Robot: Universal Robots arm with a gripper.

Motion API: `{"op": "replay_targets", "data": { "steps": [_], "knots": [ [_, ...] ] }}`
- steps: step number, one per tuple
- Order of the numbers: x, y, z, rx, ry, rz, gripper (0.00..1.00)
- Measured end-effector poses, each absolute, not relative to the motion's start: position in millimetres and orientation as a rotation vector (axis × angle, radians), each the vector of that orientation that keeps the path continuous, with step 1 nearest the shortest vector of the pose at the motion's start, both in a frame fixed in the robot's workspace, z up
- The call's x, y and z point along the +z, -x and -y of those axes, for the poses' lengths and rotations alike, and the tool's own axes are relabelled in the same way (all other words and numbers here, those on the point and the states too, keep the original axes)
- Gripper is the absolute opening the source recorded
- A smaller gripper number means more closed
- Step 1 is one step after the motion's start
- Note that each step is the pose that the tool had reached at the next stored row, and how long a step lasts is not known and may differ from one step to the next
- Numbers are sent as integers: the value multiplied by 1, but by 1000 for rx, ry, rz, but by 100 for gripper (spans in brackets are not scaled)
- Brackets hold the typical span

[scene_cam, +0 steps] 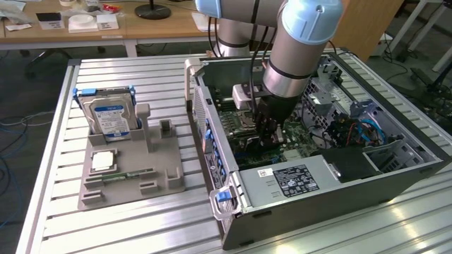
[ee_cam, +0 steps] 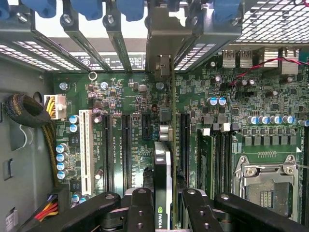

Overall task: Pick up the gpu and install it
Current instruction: 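Insert the gpu into the slot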

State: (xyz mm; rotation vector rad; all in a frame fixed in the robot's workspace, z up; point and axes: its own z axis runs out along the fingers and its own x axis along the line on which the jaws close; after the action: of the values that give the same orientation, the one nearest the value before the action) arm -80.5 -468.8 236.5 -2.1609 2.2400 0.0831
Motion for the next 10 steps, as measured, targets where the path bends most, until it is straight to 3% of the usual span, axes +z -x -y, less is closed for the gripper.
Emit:
{"op": "replay_targets", "data": {
  "steps": [10],
  "knots": [
    [237,81,469,83,2161,-2240,27]
  ]
}}
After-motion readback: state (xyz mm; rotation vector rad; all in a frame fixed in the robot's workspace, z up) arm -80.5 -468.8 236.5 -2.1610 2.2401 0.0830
